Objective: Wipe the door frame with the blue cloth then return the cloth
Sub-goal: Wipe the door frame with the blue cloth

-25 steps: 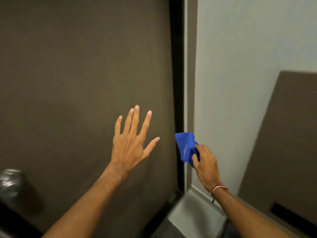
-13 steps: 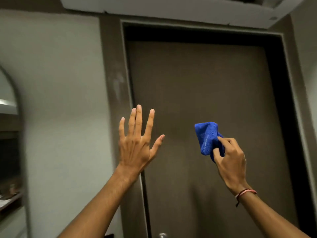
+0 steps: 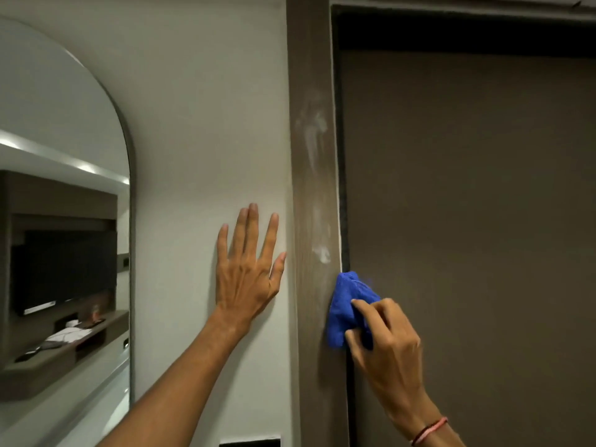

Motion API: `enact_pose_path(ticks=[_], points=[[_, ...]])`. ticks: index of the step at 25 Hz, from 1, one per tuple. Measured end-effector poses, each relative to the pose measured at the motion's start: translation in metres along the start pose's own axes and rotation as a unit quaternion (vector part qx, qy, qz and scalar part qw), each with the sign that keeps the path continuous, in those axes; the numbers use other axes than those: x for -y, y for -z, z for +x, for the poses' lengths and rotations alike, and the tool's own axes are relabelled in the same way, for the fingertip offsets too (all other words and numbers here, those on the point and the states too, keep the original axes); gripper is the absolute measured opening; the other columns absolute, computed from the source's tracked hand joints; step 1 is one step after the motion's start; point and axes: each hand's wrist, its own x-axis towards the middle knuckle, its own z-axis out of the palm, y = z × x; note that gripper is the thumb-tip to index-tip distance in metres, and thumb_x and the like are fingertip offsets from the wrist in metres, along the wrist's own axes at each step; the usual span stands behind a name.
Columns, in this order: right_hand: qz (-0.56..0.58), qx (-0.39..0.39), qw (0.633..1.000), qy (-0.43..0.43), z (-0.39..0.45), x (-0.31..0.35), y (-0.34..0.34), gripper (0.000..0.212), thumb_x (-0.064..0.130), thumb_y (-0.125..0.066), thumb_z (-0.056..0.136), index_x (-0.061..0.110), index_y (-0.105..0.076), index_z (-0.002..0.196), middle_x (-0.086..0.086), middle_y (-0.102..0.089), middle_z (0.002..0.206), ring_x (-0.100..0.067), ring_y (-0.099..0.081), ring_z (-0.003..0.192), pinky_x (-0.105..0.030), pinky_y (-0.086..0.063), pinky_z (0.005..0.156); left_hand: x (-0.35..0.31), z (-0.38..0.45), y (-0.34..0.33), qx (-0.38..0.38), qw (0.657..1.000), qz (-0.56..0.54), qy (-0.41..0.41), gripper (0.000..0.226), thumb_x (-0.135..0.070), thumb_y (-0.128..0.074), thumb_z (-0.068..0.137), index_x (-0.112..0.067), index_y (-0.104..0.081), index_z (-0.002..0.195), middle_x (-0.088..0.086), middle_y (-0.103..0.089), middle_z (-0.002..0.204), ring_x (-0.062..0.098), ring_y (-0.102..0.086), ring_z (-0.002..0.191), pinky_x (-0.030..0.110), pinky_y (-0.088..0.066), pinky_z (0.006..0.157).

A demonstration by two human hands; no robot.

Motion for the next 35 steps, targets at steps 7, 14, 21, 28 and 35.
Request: enact_pose_path(ticks=[7, 14, 21, 28, 35], points=[[0.037, 0.003, 0.999, 0.018, -0.034, 0.021, -0.021, 0.038, 0.016, -0.059, 0.087, 0.006, -0.067, 0.123, -0.016, -0.062, 0.133, -0.031, -0.054, 0.127, -0.047, -0.044, 0.106, 0.002, -0.004, -0.006, 0.003, 1.000, -0.015, -0.008, 0.067, -0.050, -0.025, 0.106, -0.019, -0.017, 0.165, 0.022, -0.012, 0.172, 0.034, -0.010, 0.160, 0.060, -0.015, 0.128], [-0.087, 0.165, 0.982, 0.021, -0.052, 0.048, -0.031, 0.100, 0.081, -0.027, 0.088, 0.009, -0.023, 0.157, -0.019, -0.013, 0.167, -0.033, -0.009, 0.156, -0.056, -0.013, 0.126, 0.008, -0.036, -0.012, 0.004, 1.000, -0.009, -0.026, 0.069, -0.052, -0.032, 0.104, -0.021, -0.017, 0.165, 0.022, -0.012, 0.172, 0.034, -0.009, 0.160, 0.064, -0.016, 0.125], [-0.121, 0.120, 0.984, 0.047, 0.052, 0.069, -0.056, 0.097, 0.079, -0.027, 0.089, 0.013, -0.016, 0.159, -0.016, -0.009, 0.168, -0.033, -0.003, 0.156, -0.058, -0.008, 0.126, 0.011, -0.033, -0.016, 0.002, 1.000, -0.007, -0.029, 0.069, -0.057, -0.024, 0.105, -0.023, -0.021, 0.164, 0.021, -0.017, 0.171, 0.035, -0.014, 0.159, 0.069, -0.016, 0.124], [-0.122, 0.157, 0.978, 0.056, -0.047, 0.059, -0.055, 0.077, 0.063, -0.027, 0.100, 0.014, -0.020, 0.158, -0.013, -0.010, 0.168, -0.030, -0.007, 0.157, -0.057, -0.012, 0.126, 0.019, -0.032, -0.009, 0.008, 1.000, -0.018, -0.023, 0.065, -0.047, -0.028, 0.106, -0.023, -0.016, 0.165, 0.022, -0.013, 0.172, 0.034, -0.011, 0.160, 0.067, -0.013, 0.125], [-0.128, 0.055, 0.989, 0.042, 0.114, 0.070, -0.076, 0.064, 0.046, -0.027, 0.105, 0.013, -0.018, 0.159, -0.015, -0.013, 0.168, -0.029, -0.008, 0.157, -0.055, -0.011, 0.126, 0.023, -0.014, -0.009, 0.002, 1.000, -0.013, -0.025, 0.069, -0.054, -0.029, 0.105, -0.024, -0.015, 0.165, 0.022, -0.011, 0.172, 0.035, -0.008, 0.160, 0.068, -0.010, 0.125]])
